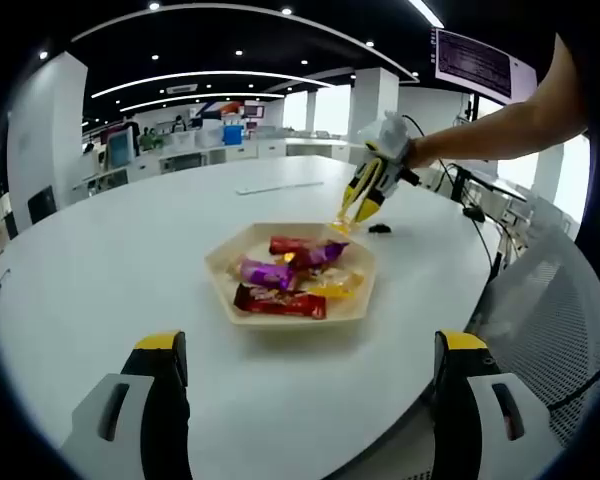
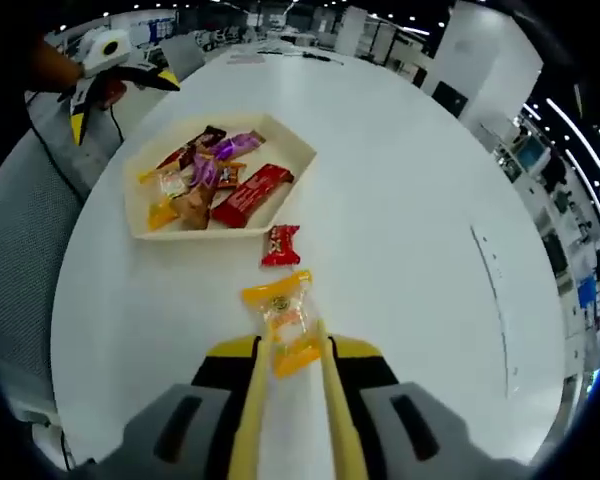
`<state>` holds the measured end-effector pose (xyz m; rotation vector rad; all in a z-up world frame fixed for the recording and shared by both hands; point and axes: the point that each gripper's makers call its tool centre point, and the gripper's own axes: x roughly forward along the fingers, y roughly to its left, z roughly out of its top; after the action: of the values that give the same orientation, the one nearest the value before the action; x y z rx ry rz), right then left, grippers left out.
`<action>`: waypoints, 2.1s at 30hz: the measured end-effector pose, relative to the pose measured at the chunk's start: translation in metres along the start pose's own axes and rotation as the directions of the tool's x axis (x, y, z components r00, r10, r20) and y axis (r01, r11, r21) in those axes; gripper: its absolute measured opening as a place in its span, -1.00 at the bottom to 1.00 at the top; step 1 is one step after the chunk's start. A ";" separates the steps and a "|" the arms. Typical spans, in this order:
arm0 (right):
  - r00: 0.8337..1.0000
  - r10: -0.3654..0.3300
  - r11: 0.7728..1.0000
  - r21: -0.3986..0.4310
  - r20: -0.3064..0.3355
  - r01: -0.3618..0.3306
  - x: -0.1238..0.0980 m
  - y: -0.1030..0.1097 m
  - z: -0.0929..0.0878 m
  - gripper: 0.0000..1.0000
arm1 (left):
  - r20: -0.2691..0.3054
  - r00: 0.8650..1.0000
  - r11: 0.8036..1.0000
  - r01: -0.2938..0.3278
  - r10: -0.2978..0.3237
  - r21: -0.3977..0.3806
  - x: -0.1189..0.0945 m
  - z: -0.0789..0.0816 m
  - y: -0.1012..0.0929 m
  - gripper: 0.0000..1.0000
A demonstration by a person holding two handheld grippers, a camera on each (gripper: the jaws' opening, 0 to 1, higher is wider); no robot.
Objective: Place the target food into the container with the food tongs after gripping and lifting it, then release it inside without dropping or visibly crushing the food.
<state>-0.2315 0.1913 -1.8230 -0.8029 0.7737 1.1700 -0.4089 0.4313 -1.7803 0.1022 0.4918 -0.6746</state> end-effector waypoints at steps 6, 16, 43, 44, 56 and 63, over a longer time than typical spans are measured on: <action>0.998 -0.055 0.979 0.201 0.030 0.047 -0.005 -0.010 -0.002 -0.58 | 0.004 1.000 1.000 -0.004 0.004 -0.002 0.000 0.000 0.001 0.99; 0.997 -0.058 0.993 0.105 0.054 0.052 -0.011 -0.002 -0.003 -0.44 | 0.008 1.000 1.000 0.004 -0.004 0.001 0.000 0.002 -0.002 0.99; 0.995 -0.094 0.970 0.227 0.013 0.089 -0.013 -0.020 -0.003 -0.51 | 0.013 1.000 1.000 -0.003 0.003 -0.002 -0.001 0.003 0.000 0.99; 0.995 -0.099 0.966 0.242 0.023 0.090 -0.015 -0.021 -0.001 -0.52 | 0.014 1.000 1.000 -0.002 0.002 -0.002 -0.001 0.003 0.000 0.99; 0.985 -0.129 0.940 0.330 0.113 0.085 -0.039 -0.027 0.018 -0.53 | 0.017 1.000 1.000 0.004 -0.004 0.012 -0.001 0.004 -0.001 0.99; 0.982 -0.141 0.941 0.325 0.125 0.094 -0.047 -0.029 0.025 -0.53 | 0.020 1.000 1.000 0.005 -0.005 0.014 -0.001 0.004 -0.001 0.99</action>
<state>-0.2109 0.1844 -1.7664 -0.4812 0.7571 0.9533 -0.4083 0.4300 -1.7761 0.1071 0.4681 -0.6830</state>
